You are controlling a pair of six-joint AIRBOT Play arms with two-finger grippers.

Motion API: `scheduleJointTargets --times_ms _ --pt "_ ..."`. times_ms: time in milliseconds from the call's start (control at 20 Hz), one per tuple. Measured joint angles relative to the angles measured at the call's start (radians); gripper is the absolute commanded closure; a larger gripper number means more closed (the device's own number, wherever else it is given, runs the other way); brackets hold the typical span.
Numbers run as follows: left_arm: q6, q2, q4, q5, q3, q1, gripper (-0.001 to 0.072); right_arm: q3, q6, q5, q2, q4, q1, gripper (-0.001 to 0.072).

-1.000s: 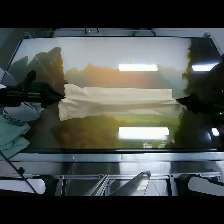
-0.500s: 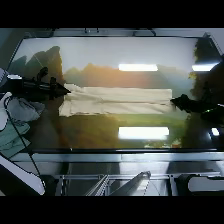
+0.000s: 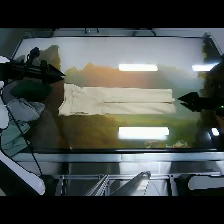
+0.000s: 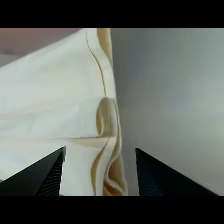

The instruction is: Fold the shirts.

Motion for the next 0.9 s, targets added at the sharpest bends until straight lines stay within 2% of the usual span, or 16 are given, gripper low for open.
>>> scheduleJointTargets --times_ms 150,300,350,400,450,650,900 --pt "-0.010 0.000 -0.010 -0.005 0.037 -0.040 0.0692 0.018 0.030 0.042 -0.075 0.016 0.031 0.0206" --pt "-0.010 0.000 -0.013 -0.010 0.047 -0.097 0.0692 0.034 0.012 0.066 -0.135 0.105 0.099 0.0211" --pt "-0.011 0.000 -0.014 -0.007 0.044 -0.119 0.0692 0.045 0.006 0.068 -0.151 0.126 0.124 0.0288" --pt "-0.011 0.000 -0.015 -0.002 0.032 -0.146 0.0692 0.063 0.003 0.060 -0.167 0.134 0.150 0.0561" --pt "-0.014 0.000 -0.014 0.015 0.012 -0.179 0.0692 0.079 0.004 0.042 -0.182 0.137 0.174 0.0692" --pt "-0.014 0.000 0.065 0.131 -0.101 -0.338 0.0691 0.148 0.014 0.066 -0.205 0.175 0.230 0.0693" --pt "-0.029 -0.013 0.229 0.367 -0.181 -0.586 0.0690 0.177 0.037 0.171 -0.182 0.128 0.203 0.0693"
